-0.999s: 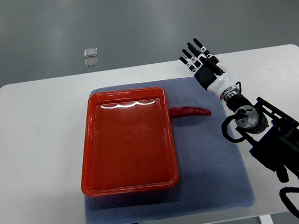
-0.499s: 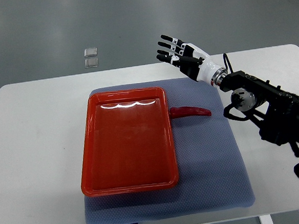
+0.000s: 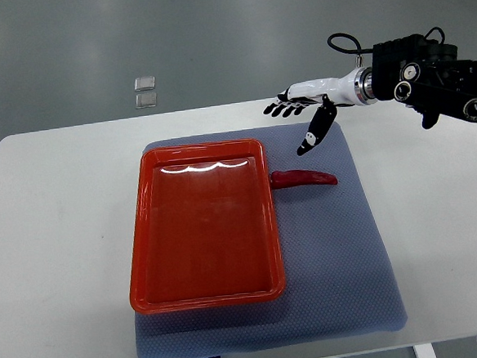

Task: Place red pepper on red tray
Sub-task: 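Lower the right hand onto the red pepper and close fingers around it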

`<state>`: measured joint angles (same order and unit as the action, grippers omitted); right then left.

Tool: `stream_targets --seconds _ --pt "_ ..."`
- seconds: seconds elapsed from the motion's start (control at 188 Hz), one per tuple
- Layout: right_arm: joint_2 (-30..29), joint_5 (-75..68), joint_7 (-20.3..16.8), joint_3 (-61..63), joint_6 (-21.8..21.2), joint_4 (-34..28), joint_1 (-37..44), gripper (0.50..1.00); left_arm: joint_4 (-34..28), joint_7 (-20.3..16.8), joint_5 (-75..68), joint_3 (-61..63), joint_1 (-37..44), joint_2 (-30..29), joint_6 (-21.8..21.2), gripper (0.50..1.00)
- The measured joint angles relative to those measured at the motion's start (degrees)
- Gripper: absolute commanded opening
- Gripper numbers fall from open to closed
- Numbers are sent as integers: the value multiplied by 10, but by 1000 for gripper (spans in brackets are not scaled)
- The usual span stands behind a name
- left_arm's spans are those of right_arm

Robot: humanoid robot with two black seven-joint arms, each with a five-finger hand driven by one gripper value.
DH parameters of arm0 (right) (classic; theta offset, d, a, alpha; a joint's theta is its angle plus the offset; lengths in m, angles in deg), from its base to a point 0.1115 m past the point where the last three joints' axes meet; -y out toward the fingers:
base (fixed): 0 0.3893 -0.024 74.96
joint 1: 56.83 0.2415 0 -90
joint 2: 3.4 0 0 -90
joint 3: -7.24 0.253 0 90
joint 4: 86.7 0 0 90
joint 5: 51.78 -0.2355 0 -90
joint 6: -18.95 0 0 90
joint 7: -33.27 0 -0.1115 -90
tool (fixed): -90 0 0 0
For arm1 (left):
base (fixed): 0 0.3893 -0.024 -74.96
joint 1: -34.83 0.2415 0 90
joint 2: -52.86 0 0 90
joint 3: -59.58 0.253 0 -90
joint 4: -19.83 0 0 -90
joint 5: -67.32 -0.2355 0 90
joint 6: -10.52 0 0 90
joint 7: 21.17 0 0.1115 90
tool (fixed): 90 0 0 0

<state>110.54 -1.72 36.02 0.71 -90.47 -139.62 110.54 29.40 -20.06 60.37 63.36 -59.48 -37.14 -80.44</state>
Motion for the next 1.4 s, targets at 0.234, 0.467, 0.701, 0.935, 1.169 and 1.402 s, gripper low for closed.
stream_targets --seconds 0.234,0.467,0.701,0.935,1.169,1.402 --pt "17 -12 -15 -7 2 -39 13 907 -1 0 0 0 0 0 0 1000" --pt "9 -29 -13 0 31 -50 -16 907 -1 0 0 0 0 0 0 1000" --pt "-7 -29 -13 1 70 -49 -47 903 -2 0 0 0 0 0 0 1000" --pt "-18 -23 -12 1 96 -46 -77 897 -2 0 0 1 0 0 0 1000" --pt "-26 -14 -12 1 116 -39 -99 864 -2 0 0 1 0 0 0 1000" --pt "-34 16 -11 -2 129 -29 -109 805 -2 0 -1 1 0 0 0 1000"
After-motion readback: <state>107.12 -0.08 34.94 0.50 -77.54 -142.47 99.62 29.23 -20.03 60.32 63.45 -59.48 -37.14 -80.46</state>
